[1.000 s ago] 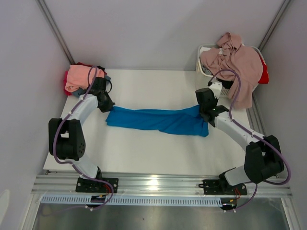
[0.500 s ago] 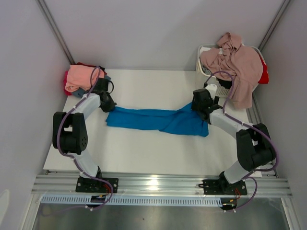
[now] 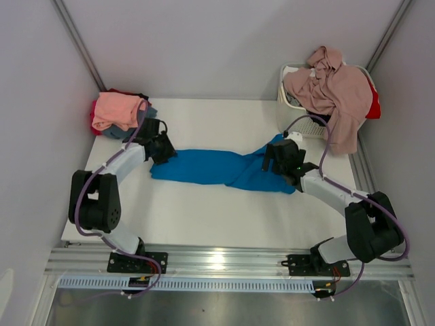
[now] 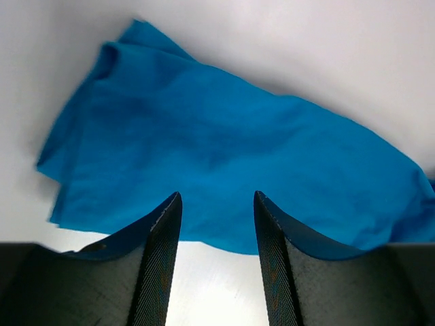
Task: Fold and stack the t-shirts
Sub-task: Fold the other side of the tshirt into a rectangle
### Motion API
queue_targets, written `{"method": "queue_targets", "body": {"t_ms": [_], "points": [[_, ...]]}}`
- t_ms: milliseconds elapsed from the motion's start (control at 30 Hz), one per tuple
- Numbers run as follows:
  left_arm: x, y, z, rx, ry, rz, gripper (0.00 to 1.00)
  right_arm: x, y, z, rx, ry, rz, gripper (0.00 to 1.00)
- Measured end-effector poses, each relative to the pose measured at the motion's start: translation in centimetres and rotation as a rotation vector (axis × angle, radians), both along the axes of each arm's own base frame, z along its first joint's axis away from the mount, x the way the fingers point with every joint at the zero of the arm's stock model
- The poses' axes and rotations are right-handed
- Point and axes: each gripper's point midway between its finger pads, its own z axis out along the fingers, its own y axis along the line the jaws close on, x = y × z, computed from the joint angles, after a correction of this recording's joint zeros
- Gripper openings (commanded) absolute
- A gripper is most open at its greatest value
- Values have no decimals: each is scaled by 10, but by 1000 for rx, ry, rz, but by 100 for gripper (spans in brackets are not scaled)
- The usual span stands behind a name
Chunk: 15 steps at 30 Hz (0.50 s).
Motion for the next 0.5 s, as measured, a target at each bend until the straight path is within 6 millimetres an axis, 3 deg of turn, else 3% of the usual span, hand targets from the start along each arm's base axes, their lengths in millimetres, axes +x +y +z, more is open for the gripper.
{"method": "queue_targets", "body": {"t_ms": [100, 233, 367, 500], "points": [[-2, -21, -1, -22, -2, -51, 49, -15, 10, -9, 10, 35, 32, 93], [-8, -40, -28, -33, 81, -95, 47, -29, 22, -20, 42, 67, 65, 91], [-14, -43, -52, -22, 181, -104, 45, -35, 27, -28, 63, 97, 72, 88], [-8, -44, -49, -13, 229, -105, 36, -37, 28, -40, 65, 132, 67, 74]]}}
